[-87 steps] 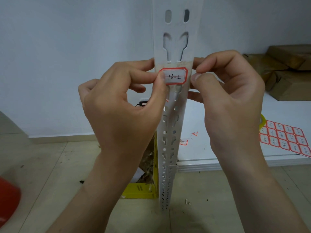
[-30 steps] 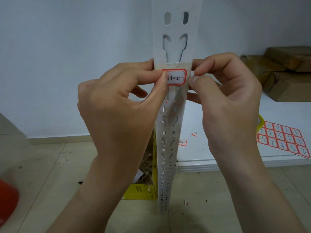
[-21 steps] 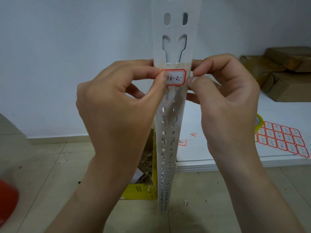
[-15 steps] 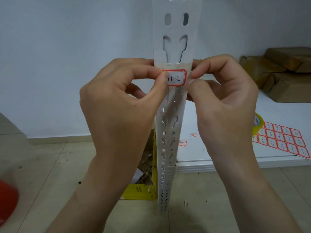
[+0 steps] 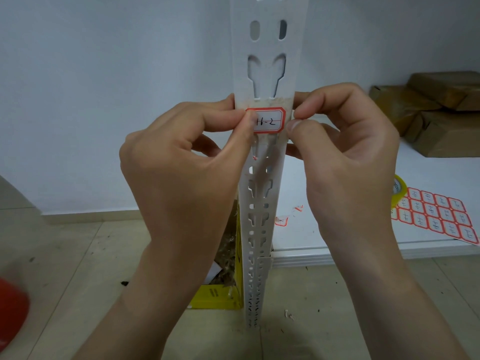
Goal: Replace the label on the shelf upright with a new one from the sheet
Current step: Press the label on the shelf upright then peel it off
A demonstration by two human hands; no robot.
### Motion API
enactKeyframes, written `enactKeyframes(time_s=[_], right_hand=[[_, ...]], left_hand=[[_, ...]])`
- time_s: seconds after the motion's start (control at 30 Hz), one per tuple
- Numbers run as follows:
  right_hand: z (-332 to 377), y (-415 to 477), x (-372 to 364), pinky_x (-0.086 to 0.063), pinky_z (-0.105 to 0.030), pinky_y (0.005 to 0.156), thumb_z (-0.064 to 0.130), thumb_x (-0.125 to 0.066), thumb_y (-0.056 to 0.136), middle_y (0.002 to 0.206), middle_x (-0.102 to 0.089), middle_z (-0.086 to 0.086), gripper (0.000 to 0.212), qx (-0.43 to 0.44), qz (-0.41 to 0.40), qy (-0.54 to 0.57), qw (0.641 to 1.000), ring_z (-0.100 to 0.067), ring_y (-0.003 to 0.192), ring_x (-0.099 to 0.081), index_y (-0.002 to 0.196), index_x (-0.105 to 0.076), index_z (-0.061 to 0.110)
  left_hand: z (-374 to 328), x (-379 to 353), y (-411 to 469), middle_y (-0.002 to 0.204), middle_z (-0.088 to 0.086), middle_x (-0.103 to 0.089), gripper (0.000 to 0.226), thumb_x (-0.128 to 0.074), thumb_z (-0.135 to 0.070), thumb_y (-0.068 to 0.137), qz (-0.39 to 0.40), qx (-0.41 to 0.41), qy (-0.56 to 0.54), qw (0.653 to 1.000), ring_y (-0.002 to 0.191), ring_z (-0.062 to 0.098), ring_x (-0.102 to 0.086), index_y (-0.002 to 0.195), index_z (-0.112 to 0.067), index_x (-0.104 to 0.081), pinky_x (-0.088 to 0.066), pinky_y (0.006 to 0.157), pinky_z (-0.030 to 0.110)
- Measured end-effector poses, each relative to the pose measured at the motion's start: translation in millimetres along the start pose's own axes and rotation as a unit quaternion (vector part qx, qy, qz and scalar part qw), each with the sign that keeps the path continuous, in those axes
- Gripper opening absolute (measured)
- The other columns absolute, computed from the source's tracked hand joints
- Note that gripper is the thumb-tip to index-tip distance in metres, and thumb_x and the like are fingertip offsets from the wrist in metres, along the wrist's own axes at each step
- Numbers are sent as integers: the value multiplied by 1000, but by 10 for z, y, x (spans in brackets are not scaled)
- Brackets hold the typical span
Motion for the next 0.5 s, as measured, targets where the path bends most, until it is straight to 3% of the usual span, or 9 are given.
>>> enactKeyframes(time_s=[0.2,0.33,0.5], right_hand=[[-6,2,-11,-60,-22,63,-8,-61,92,104,-75,-7,21,3,5,2,1000,-11,81,-78,86,-59,12],[-11,-5,-8,-63,-27,64,-9,-60,92,105,-75,-8,23,4,4,2,1000,-12,81,-78,85,-59,13],[1,1,-9,-62,-25,63,-10,-60,91,102,-74,-6,24,5,3,1,1000,-10,79,-78,85,-59,13]], left_hand=[[-16,15,28,104,-9,-78,6,-77,-28,98,9,-2,8,1000,73,10,-73,96,-23,-79,-59,64,28],[-36,29,52,106,-22,-72,6,-76,-34,99,24,15,25,999,64,9,-67,95,-35,-71,-51,62,13],[-16,2,40,106,-16,-75,3,-76,-31,97,31,20,25,999,64,5,-66,95,-31,-75,-48,63,7]])
Point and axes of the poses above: each hand's wrist, its own y-axis towards the middle knuckle, its own x-axis out of the back of the hand, z = x × y, the point moved 5 cm from there along y, towards the middle knuckle
